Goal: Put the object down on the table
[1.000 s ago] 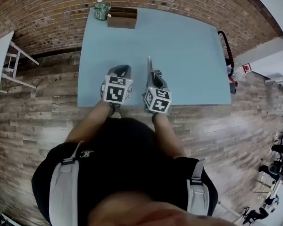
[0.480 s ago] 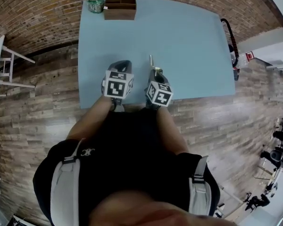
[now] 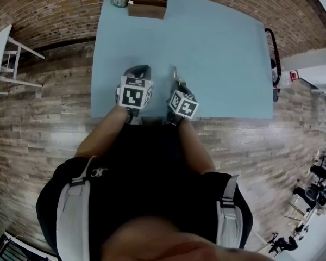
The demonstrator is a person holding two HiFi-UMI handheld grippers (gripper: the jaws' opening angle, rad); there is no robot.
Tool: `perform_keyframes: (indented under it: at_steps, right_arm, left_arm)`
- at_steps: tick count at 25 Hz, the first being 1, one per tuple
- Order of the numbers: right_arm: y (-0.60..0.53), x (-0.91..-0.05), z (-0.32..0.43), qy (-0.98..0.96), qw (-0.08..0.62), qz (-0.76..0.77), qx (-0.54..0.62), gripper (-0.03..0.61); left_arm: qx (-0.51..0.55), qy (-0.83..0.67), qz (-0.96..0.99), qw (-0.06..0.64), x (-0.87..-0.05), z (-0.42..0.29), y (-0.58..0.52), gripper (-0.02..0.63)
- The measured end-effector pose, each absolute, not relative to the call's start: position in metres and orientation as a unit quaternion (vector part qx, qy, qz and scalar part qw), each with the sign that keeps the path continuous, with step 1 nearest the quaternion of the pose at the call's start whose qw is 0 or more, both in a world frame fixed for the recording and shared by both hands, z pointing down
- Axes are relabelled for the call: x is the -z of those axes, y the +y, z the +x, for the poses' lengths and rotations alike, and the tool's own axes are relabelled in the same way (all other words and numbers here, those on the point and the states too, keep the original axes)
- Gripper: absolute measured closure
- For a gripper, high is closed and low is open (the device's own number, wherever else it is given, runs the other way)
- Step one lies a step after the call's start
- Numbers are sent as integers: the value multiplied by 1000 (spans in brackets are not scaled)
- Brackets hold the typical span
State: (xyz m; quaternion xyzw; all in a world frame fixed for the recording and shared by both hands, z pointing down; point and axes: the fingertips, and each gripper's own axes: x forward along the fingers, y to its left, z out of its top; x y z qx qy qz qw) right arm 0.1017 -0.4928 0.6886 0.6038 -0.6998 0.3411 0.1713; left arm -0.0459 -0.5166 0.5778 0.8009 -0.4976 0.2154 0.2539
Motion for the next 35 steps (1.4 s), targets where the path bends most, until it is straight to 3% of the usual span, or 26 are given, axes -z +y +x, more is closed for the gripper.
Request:
perform_keyframes:
  at_steps: [14,24,31,33,35]
  right_arm:
    - [-496,-727,118,-677,178,597,-392,540]
    - [-498,-738,127,-660,278,619,-324,395]
    - [-500,-719,139,-647,278,649,-288,316]
    - [-500,-710,146,-644,265,662,-278,335]
    - [-501,-696,153,-643,244,678,-259,460]
  left_arm:
    - [-231,-497,796,255,-589,-38,-517,615]
    - [-242,-486,806,236,-581,-28,-522,615]
    - [-239,-480,810,237,-581,-22,-526,615]
    - [-238,-478,812,236,-580,-18,-525,615]
    - [-237,-477,815,228,-577,-14,-524,615]
